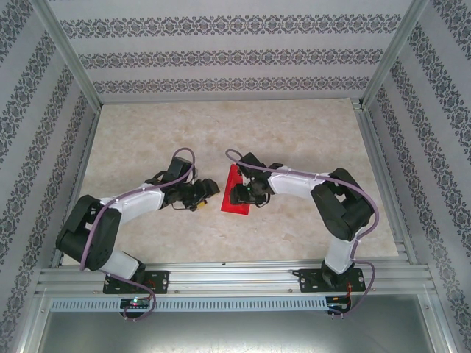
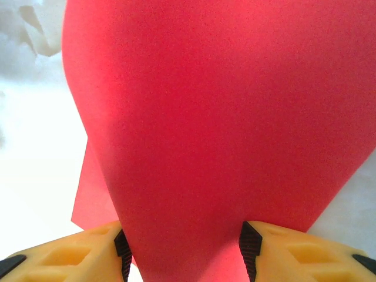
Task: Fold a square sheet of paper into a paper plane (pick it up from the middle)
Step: Fold the triangle a second time at the center of the table.
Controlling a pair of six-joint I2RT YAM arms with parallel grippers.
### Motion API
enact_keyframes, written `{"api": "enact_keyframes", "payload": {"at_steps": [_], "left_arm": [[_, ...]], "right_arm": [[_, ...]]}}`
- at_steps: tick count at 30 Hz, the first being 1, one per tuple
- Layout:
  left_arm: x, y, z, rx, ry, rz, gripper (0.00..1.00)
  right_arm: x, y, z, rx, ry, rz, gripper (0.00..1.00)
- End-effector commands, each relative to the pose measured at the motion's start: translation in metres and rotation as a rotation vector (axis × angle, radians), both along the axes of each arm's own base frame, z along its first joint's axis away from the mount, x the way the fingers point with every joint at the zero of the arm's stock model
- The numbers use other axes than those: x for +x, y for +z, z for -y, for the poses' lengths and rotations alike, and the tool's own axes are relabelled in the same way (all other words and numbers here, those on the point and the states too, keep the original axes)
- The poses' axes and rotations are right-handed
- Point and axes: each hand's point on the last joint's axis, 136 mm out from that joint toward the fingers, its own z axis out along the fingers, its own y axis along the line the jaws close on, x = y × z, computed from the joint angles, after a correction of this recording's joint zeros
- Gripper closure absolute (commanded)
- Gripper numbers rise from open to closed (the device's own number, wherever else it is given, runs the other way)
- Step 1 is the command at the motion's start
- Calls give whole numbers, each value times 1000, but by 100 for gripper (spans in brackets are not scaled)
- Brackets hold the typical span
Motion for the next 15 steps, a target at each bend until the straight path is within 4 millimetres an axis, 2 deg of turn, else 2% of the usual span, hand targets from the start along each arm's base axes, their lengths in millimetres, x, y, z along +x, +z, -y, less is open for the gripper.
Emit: {"api": "enact_keyframes", "payload": {"at_steps": [1,6,11,15], "left_arm": [[5,5,15,-94,-48,36,32],[6,8,31,-139,-100,45,33],[10,-5,32,-110,-78,24,42],[16,-9,41,-147,-77,16,50]], "right_arm": [[-15,-18,11,-7,-2,-78,45],[-15,-18,12,41,-11,-92,45],[-13,-16,12,112,-5,-99,45],[-13,-17,11,148,8,-109,45]]}}
